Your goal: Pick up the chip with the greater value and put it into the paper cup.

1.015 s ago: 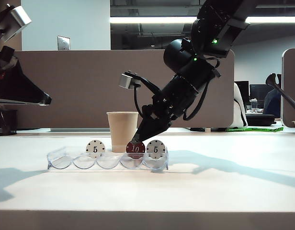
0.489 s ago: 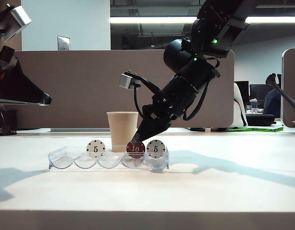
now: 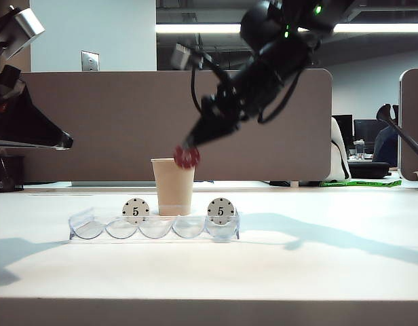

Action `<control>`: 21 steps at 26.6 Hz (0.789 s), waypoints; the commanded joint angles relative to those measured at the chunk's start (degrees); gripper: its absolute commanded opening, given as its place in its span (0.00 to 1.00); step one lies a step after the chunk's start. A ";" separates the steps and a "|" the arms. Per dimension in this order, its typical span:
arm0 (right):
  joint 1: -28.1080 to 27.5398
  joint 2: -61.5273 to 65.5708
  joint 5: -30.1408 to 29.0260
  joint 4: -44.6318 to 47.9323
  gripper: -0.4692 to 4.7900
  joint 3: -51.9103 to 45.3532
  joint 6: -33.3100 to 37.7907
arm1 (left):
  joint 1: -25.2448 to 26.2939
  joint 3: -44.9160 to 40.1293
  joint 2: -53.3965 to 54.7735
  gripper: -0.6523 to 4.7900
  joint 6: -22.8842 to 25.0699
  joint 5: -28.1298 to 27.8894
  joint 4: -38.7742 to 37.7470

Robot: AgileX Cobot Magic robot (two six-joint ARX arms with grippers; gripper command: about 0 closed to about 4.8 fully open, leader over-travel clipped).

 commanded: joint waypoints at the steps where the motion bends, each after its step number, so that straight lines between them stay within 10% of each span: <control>1: 0.02 -2.16 -1.68 5.60 0.09 0.22 3.63 | 0.04 0.31 -0.11 0.17 -0.20 0.07 0.35; 21: -0.07 6.60 4.09 33.42 0.09 0.22 10.88 | 0.04 0.31 -0.11 0.17 -0.20 0.07 0.35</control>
